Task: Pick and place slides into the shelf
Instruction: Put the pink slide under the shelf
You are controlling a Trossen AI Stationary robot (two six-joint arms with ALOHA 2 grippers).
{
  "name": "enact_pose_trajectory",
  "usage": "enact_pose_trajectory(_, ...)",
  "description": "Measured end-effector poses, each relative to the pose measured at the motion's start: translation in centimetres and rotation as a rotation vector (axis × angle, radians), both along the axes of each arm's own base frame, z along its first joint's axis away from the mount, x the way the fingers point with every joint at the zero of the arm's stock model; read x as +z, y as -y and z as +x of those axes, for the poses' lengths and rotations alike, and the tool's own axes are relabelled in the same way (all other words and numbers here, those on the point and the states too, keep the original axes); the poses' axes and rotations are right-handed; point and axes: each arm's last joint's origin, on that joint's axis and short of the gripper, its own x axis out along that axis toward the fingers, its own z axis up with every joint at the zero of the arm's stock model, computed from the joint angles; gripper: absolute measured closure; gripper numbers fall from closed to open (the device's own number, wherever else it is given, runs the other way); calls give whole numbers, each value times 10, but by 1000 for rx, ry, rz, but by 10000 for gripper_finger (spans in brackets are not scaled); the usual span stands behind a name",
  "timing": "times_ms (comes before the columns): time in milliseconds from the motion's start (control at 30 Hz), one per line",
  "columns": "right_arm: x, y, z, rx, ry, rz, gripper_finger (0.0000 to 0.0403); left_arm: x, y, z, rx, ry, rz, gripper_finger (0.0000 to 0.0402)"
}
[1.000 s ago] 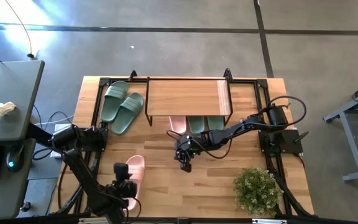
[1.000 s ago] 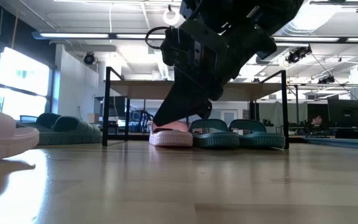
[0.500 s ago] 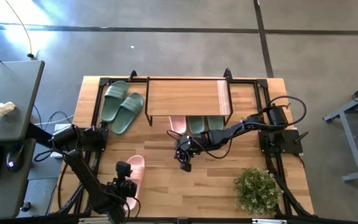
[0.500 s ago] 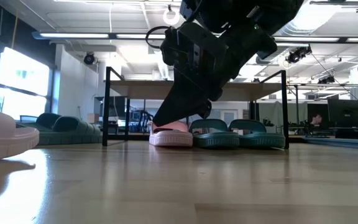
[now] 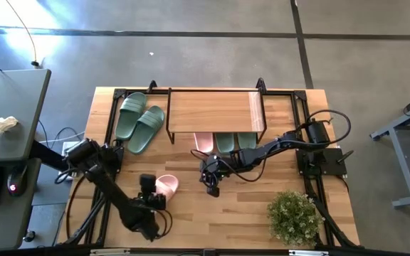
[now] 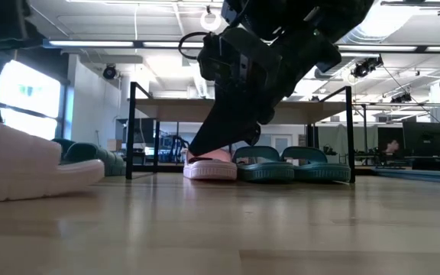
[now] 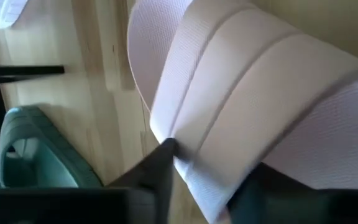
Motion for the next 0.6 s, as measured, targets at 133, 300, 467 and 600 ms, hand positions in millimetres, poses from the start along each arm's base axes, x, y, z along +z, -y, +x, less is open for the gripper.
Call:
enact_pose_trajectory(133,0,-5,-2,13,-10,-2,402,2,-5,12,-22,2,-26,380)
enact_pose_trajectory(300,16,-15,-15,15,-47,-65,403,18,-11,30,-12,42,-11,382)
enact_pose_trajectory(467,54,-30,-42,-23,-35,-267,403,37,-27,50,-27,58,54,394)
enact_pose_trajectory(600,80,-40,-64,-36,-21,-361,403,47,-49,67,23,54,69,396)
